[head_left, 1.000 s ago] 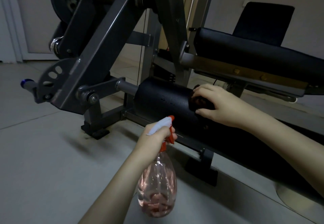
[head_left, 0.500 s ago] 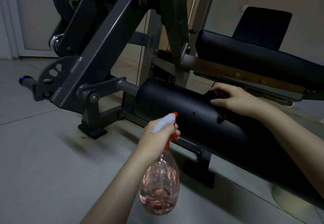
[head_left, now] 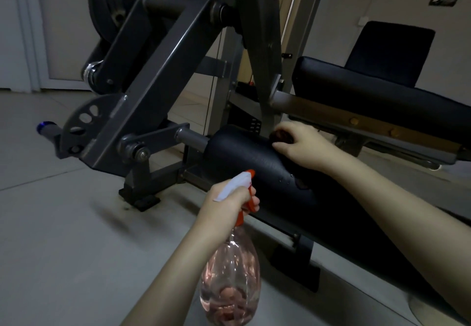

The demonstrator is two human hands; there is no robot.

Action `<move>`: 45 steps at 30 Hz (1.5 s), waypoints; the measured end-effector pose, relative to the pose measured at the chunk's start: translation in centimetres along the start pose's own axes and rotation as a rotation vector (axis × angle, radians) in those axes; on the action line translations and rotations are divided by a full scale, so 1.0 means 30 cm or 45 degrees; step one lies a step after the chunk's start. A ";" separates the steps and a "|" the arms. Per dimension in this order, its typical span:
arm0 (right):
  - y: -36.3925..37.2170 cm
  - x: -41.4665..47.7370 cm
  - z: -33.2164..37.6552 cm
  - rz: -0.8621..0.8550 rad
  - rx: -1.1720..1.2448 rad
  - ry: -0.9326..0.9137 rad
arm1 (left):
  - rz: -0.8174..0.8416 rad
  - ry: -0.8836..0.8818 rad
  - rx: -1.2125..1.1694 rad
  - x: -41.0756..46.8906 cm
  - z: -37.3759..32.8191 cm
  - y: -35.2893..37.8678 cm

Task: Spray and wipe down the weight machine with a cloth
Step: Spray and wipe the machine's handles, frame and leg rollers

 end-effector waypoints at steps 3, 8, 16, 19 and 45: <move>0.096 0.113 0.162 -0.060 -0.062 -0.157 | -0.071 -0.046 -0.044 0.014 0.012 -0.066; 0.176 0.217 0.289 -0.065 -0.182 -0.390 | -0.162 -0.057 -0.056 0.028 0.043 -0.179; 0.052 -0.137 0.092 -0.008 -0.278 -0.501 | -0.155 -0.054 0.037 -0.059 -0.052 -0.174; 0.089 -0.123 0.165 -0.168 -0.417 -0.465 | -0.165 0.063 0.084 -0.104 -0.099 -0.153; 0.049 -0.456 -0.010 -0.476 -0.530 -0.197 | -0.191 0.040 0.104 -0.143 -0.089 -0.059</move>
Point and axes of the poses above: each hand's wrist, its own x-axis towards the middle knuckle, its own y-axis out of the palm, z = x × y, the point moved 4 cm from there along x, towards the middle knuckle, and after that the axes turned 3 degrees about -x, right-handed, at the moved point
